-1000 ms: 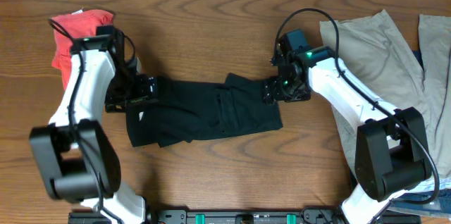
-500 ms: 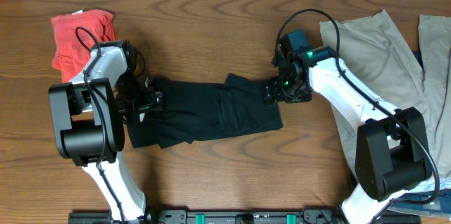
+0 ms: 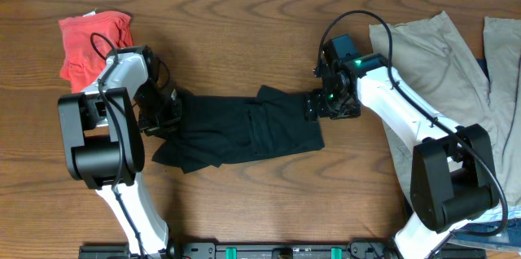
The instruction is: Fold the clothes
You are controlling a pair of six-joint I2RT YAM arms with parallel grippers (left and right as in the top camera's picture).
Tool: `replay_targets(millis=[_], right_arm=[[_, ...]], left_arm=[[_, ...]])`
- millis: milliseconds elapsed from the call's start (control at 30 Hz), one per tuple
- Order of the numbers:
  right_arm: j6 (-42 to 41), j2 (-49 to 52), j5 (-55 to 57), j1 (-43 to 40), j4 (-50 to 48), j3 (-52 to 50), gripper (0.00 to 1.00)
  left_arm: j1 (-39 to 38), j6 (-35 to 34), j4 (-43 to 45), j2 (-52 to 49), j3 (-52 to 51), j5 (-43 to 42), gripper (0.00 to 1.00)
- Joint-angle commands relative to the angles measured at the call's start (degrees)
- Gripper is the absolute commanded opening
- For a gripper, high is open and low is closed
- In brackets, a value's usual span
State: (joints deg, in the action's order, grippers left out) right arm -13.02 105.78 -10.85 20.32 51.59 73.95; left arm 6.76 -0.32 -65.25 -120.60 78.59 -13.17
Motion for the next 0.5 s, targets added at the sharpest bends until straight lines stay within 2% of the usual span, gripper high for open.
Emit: replay_targets(millis=[0, 233, 467], right_arm=[[-0.2, -1.4, 2.4, -0.5, 0.4, 0.8, 0.78], [-0.2, -1.4, 5.9, -1.9, 0.5, 0.8, 0.78], [0.0, -1.4, 7.7, -5.6, 1.2, 0.8, 0.79]], left_arm=[[0.5, -1.3, 1.1, -1.5, 0.2, 3.8, 0.08], [2.6, -3.5, 0.4, 8.4, 1.2, 10.6, 0.08], [5.2, -7.2, -0.9, 17.4, 1.7, 11.5, 0.08]])
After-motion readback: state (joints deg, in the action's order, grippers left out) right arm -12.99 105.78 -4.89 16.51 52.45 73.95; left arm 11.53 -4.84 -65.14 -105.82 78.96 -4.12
